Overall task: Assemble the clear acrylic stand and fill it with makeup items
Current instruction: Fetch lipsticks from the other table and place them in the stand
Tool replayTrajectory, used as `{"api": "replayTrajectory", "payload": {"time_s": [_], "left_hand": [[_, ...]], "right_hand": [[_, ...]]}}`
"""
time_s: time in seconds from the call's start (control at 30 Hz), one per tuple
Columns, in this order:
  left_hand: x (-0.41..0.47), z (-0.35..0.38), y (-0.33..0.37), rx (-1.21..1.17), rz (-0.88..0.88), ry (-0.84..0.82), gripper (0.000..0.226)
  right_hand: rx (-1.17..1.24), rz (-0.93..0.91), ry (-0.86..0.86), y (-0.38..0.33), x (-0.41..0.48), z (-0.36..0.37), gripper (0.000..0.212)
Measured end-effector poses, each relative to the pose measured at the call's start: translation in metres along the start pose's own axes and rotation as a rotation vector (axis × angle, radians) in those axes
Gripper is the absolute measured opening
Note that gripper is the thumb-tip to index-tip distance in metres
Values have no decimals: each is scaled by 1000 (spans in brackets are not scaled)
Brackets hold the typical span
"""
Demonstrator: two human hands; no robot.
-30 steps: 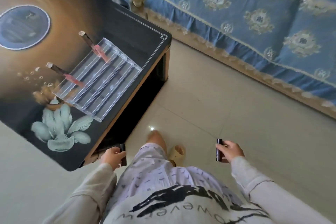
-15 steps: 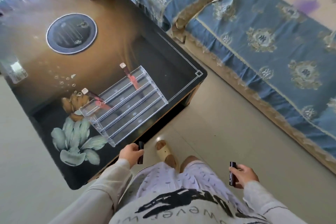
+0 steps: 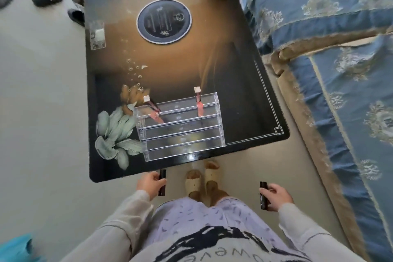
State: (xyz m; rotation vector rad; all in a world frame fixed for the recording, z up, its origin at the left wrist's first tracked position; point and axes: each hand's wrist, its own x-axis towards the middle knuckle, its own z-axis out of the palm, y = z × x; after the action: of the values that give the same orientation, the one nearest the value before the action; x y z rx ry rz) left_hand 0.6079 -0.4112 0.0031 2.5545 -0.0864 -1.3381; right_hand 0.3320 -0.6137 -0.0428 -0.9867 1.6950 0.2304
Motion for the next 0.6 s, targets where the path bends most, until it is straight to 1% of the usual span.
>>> {"api": "replayTrajectory", "payload": {"time_s": [0.07, 0.17, 0.27, 0.4, 0.5, 0.53, 0.6], "left_hand": [[-3, 6, -5, -54, -43, 1, 21], [-8, 14, -10, -104, -82, 12, 17], [-14, 22, -13, -138, -102, 29, 10], [-16, 25, -15, -171, -124, 26, 11], [-11, 20, -15, -221, -135, 32, 23], [-8, 17, -13, -236, -134, 38, 24], [-1, 9, -8, -280, -125, 54, 17]], "right_hand": [[-73, -42, -33, -21, 10, -1, 37], [-203, -92, -53, -45, 19, 2, 35], [-261, -129, -94, -58, 23, 7, 35], [-331, -160, -125, -70, 27, 13, 34], [-351, -158, -126, -80, 26, 20, 31], [-359, -163, -127, -84, 24, 23, 30], [-366, -179, -132, -93, 19, 32, 27]]}}
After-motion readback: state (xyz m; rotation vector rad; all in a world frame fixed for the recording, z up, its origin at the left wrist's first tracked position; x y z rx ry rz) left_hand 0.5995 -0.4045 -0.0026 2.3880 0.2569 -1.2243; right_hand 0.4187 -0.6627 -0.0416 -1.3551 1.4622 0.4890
